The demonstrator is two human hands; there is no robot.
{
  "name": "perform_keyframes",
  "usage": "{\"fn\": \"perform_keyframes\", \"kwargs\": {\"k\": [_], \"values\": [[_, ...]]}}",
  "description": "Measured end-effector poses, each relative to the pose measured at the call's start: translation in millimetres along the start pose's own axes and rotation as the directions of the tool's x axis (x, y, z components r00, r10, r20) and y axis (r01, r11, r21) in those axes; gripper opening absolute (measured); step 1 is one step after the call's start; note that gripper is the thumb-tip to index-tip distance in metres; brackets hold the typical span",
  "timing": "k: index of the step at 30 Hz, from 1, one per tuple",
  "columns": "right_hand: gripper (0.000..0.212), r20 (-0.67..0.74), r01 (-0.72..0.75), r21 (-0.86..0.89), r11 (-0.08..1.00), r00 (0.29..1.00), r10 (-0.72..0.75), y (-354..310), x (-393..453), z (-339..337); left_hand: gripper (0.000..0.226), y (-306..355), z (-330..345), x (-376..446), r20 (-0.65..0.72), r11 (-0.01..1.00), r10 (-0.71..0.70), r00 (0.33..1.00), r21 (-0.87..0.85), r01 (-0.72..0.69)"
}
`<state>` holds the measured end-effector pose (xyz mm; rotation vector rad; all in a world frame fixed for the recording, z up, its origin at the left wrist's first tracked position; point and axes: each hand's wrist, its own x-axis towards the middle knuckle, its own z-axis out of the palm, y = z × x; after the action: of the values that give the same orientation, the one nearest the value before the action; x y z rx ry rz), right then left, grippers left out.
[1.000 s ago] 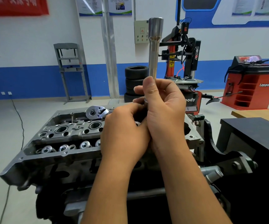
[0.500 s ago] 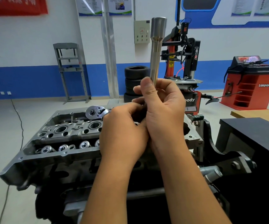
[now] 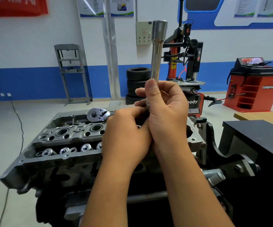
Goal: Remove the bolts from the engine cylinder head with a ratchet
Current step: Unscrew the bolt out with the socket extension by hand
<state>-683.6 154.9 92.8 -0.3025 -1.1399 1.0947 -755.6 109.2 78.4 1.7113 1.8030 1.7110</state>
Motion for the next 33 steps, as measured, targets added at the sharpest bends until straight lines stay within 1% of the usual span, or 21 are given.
{"fn": "perform_keyframes", "kwargs": {"k": [2, 4, 7, 9, 11, 12, 15, 17, 18, 23, 25, 27, 29, 33], "values": [[0.02, -0.004, 0.001, 0.0, 1.0, 1.0, -0.001, 0.7, 0.6, 0.6, 0.027, -0.2, -1.5, 1.6, 0.075, 0.999, 0.003, 0.997, -0.034, -0.001], [0.021, -0.011, -0.017, 0.003, 1.0, 1.0, 0.017, 1.1, 1.4, 1.0, 0.024, -0.4, -2.1, 1.8, 0.087, 0.999, -0.005, 0.996, -0.047, 0.009], [0.027, 0.006, -0.044, 0.006, 0.999, 0.999, 0.044, 1.8, 1.9, 1.8, 0.027, 0.1, -0.9, -0.7, 0.006, 1.0, -0.012, 1.0, 0.004, 0.012], [0.022, 0.017, -0.035, 0.013, 0.999, 0.999, 0.035, 1.0, 1.5, 1.0, 0.033, 1.1, 1.0, -1.6, -0.045, 0.998, -0.022, 0.999, 0.052, 0.025], [0.023, 0.013, -0.023, 0.011, 1.0, 1.0, 0.023, 0.6, 1.4, 0.1, 0.036, 1.4, 1.2, -1.6, -0.057, 0.998, -0.021, 0.998, 0.061, 0.025], [0.022, 0.01, -0.019, 0.008, 1.0, 1.0, 0.019, 0.9, 1.5, -0.4, 0.036, 1.1, 0.5, -1.2, -0.037, 0.999, -0.014, 0.999, 0.05, 0.016], [0.018, 0.011, -0.011, 0.004, 1.0, 1.0, 0.011, 0.6, 1.7, -0.2, 0.03, 1.0, -3.1, 0.8, 0.084, 1.0, 0.0, 0.996, -0.023, 0.002], [0.017, 0.011, -0.017, 0.008, 1.0, 1.0, 0.017, 0.4, 1.6, 0.1, 0.026, 1.1, -4.2, 1.6, 0.109, 0.999, -0.008, 0.994, -0.038, 0.012], [0.018, 0.013, -0.022, 0.007, 1.0, 1.0, 0.022, 0.5, 1.6, 0.1, 0.026, 1.4, -4.1, 1.1, 0.096, 0.999, -0.013, 0.995, -0.029, 0.016], [0.025, 0.024, -0.058, 0.025, 0.998, 0.998, 0.058, 0.7, 1.4, 0.9, 0.028, 3.8, 1.0, -2.0, -0.057, 0.996, -0.029, 0.998, 0.079, 0.033], [0.021, 0.026, -0.046, 0.025, 0.999, 0.999, 0.046, 0.6, 1.0, 0.2, 0.03, 4.7, 2.1, -3.0, -0.093, 0.993, -0.046, 0.995, 0.1, 0.056], [0.023, 0.016, -0.029, 0.007, 1.0, 0.999, 0.029, 1.3, 1.0, -0.8, 0.031, 4.4, 1.9, -3.7, -0.106, 0.994, -0.048, 0.993, 0.097, 0.058], [0.021, 0.019, -0.022, -0.001, 1.0, 1.0, 0.022, 1.8, 1.9, -1.1, 0.031, 4.1, 0.8, -3.2, -0.074, 0.996, -0.028, 0.997, 0.076, 0.034], [0.017, 0.02, -0.004, -0.012, 1.0, 1.0, 0.005, 1.1, 2.0, -0.5, 0.027, 5.6, -3.9, -2.3, 0.07, 1.0, -0.004, 0.998, -0.019, 0.005]]}}
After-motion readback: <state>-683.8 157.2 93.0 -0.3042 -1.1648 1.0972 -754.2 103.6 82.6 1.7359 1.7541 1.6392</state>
